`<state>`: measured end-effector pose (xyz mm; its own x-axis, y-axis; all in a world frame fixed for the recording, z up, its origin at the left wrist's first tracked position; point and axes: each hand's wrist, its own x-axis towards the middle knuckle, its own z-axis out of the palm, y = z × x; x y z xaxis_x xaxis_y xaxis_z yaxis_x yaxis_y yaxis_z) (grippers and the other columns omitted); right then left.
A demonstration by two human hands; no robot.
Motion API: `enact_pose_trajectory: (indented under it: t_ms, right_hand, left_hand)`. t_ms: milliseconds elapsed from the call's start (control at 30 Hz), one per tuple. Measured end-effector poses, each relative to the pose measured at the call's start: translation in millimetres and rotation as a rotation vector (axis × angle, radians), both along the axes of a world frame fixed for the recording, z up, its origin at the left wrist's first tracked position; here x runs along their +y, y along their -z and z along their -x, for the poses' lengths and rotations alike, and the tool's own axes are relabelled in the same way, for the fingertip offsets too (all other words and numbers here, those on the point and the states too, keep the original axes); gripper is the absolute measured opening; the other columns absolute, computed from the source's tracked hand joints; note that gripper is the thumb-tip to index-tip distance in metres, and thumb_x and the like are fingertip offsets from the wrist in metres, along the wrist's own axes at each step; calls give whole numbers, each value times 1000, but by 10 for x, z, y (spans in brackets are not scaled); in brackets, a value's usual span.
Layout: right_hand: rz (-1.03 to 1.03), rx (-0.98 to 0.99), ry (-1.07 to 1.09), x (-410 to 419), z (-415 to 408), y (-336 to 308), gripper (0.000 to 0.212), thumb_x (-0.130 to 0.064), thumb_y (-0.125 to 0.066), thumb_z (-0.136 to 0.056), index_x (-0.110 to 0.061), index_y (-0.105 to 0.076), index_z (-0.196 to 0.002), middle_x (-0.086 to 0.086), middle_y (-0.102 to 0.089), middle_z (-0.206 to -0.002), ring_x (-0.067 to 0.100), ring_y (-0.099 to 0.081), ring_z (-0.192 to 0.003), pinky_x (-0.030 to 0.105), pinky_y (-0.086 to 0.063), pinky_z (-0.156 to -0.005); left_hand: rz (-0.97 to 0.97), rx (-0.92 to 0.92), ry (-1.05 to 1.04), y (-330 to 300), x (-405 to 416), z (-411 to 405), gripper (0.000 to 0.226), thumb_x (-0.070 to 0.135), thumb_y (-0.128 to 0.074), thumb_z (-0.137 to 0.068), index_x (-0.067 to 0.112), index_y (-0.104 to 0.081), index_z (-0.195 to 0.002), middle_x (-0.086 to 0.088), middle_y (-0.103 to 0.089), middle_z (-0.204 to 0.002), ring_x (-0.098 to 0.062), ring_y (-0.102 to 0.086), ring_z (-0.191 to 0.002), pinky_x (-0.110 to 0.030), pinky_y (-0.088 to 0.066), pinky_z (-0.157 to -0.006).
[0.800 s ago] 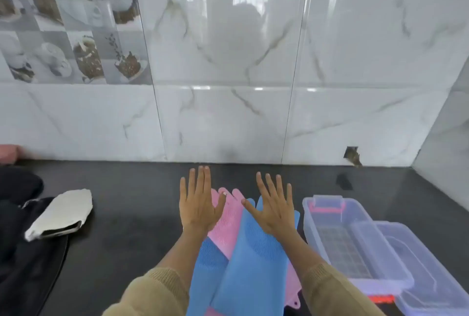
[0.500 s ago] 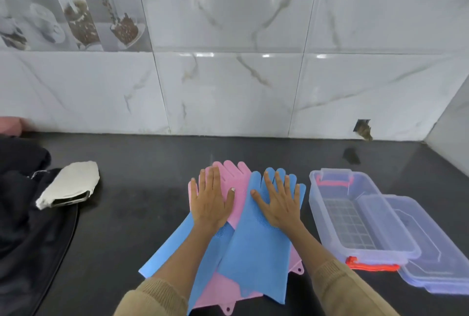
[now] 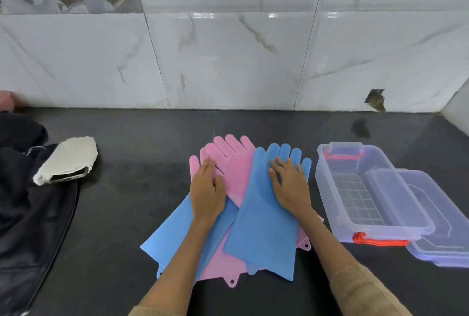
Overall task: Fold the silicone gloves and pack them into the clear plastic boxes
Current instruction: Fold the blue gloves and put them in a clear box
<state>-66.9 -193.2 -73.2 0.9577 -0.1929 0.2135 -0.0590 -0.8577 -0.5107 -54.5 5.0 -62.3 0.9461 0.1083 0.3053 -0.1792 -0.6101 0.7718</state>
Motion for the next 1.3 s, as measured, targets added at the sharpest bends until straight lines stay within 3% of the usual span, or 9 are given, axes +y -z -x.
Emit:
enact_pose_trajectory:
  t_ms: [167,300,400,567,800,933,1033,1167,1300]
  right_hand:
    - [-233,-143,118,8,79,-13,27,-32,-56,-93,-16,-68,-110,-1,-65,-118,18,-57,-111,24,-37,-90]
    - [-79,-186,201,36,72,-36,22,-35,-59,-90,-17,-71,-94,-2,-67,-101,12,-55,-88,25,-45,-79]
    - [30,-180,276,41,69,-50,28,-38,-55,-91,-17,-72,-95,0,-64,-109,19,-53,-103,35,-41,-96]
    - [-48,-55,210,-52,183,-23,28,-39,-48,-94,-29,-67,-112,0,-46,-137,22,-35,-130,39,-20,-113]
    - [-309,-95,162,-74,338,-72,37,-23,-60,-88,-19,-59,-126,7,-26,-148,25,-27,-138,41,-26,-115]
    - [-427,-148,299,-47,370,-133,50,-20,-62,-86,-13,-47,-133,7,-34,-142,25,-39,-130,40,-36,-109]
    - [-530,-183,396,-61,395,-146,52,-20,-61,-88,-12,-42,-136,8,-44,-138,24,-49,-121,38,-44,-101]
    - [-687,-234,430,-83,432,-171,41,-19,-60,-90,-16,-48,-129,2,-56,-130,12,-57,-104,19,-43,-82]
    - [-779,-90,429,-169,509,-144,33,-21,-61,-90,-14,-55,-121,-2,-60,-117,8,-55,-95,25,-45,-82]
  left_hand:
    - [-64,-15,-119,-27,-14,11,42,15,-65,-78,10,-61,-120,-4,-59,-129,-23,-55,-114,-36,-43,-95]
    - [-154,14,-289,-52,-6,40,35,34,-71,-68,14,-57,-93,-3,-57,-100,-25,-51,-89,-35,-42,-69]
    - [-247,96,-448,-53,-7,60,54,52,-72,-62,10,-51,-88,-7,-52,-93,-27,-48,-83,-35,-33,-68]
    - [-336,220,-555,-28,-25,114,70,70,-64,-63,6,-48,-88,-13,-55,-87,-27,-44,-77,-37,-28,-69]
    - [-379,244,-476,-24,18,133,65,66,-55,-75,3,-53,-92,-15,-61,-90,-32,-53,-83,-39,-36,-72]
    - [-495,349,-393,-102,143,126,76,76,-45,-74,2,-54,-90,-12,-60,-87,-31,-58,-76,-34,-36,-60]
    - [-528,425,-345,-159,306,133,78,86,-37,-68,9,-51,-71,-4,-53,-68,-26,-53,-63,-30,-35,-57]
    - [-370,567,-242,-192,538,128,70,83,-45,-68,13,-43,-61,-1,-51,-62,-22,-51,-60,-30,-34,-57]
    - [-110,655,-28,-278,725,127,67,65,-65,-70,19,-21,-49,3,-27,-47,-15,-25,-42,-26,-20,-48]
